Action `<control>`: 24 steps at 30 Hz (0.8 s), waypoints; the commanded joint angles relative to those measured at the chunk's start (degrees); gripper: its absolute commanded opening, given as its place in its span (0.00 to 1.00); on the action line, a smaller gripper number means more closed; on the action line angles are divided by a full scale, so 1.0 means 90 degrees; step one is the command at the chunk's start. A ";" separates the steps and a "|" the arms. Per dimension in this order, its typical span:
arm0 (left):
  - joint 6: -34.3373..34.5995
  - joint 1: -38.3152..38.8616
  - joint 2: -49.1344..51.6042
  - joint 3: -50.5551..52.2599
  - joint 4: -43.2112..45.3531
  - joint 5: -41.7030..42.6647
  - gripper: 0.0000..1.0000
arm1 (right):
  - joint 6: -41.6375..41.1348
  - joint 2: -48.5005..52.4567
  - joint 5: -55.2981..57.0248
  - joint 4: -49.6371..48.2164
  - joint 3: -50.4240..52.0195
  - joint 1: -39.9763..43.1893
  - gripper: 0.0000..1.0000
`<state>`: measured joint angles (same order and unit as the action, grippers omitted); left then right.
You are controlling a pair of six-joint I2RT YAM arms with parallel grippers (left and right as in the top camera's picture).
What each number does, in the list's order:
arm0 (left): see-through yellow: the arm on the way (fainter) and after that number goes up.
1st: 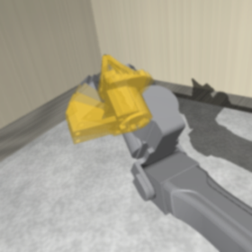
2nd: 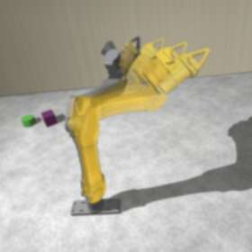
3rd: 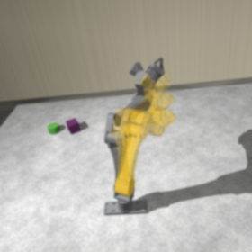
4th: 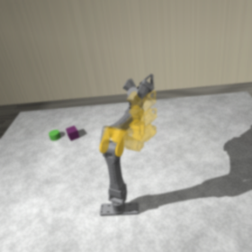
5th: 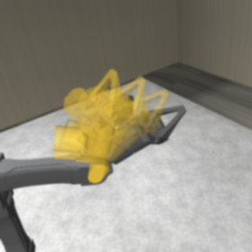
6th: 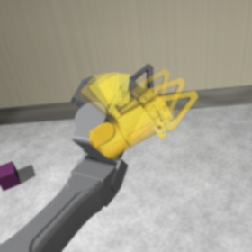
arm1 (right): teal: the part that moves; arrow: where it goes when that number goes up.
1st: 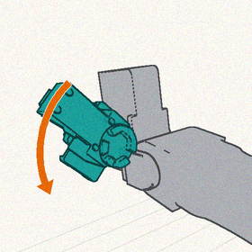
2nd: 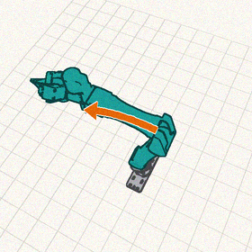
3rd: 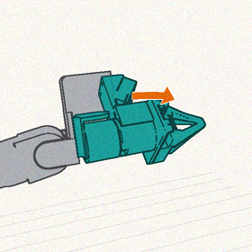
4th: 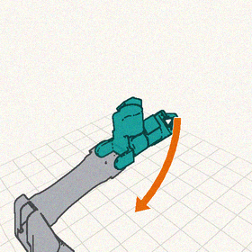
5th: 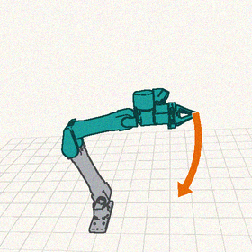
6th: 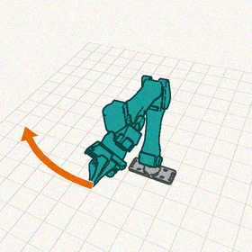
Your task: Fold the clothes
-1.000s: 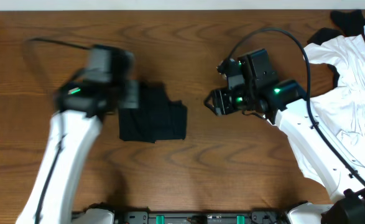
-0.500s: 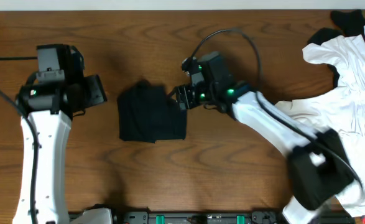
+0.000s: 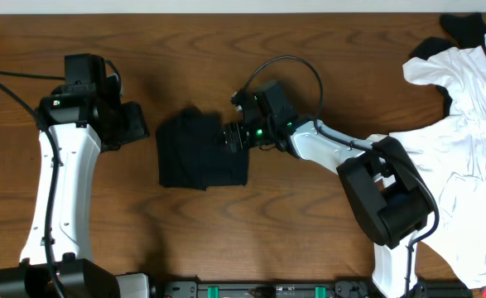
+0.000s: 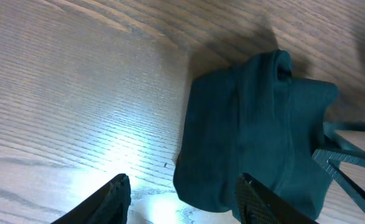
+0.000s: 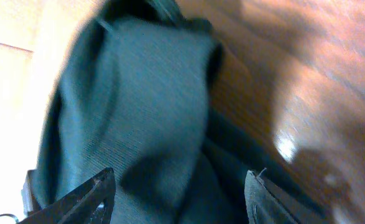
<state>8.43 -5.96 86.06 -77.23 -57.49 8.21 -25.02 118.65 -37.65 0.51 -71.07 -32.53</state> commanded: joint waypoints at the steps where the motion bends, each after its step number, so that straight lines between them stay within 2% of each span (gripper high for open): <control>1: 0.0056 -0.0027 0.0034 0.0015 -0.0034 0.0041 0.56 | -0.0073 0.0010 -0.0306 -0.0323 -0.0007 -0.0012 0.64; 5: 0.0056 -0.0027 0.0034 0.0015 -0.0034 0.0041 0.56 | -0.0075 0.0010 -0.0299 -0.0680 -0.0007 -0.0015 0.63; 18: 0.0056 -0.0027 0.0034 0.0015 -0.0036 0.0041 0.57 | -0.0131 0.0058 -0.0172 -0.0559 -0.0007 -0.0068 0.62; 21: 0.0056 -0.0027 0.0034 0.0015 -0.0036 0.0041 0.57 | -0.0124 0.0070 -0.0138 -0.0563 -0.0007 -0.0192 0.60; 24: 0.0056 -0.0027 0.0034 0.0015 -0.0036 0.0039 0.57 | -0.0124 0.0070 0.0022 -0.0559 -0.0007 -0.0287 0.53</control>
<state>8.80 -5.96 86.06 -77.23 -57.65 8.62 -25.69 118.65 -38.57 -4.54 -71.09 -33.43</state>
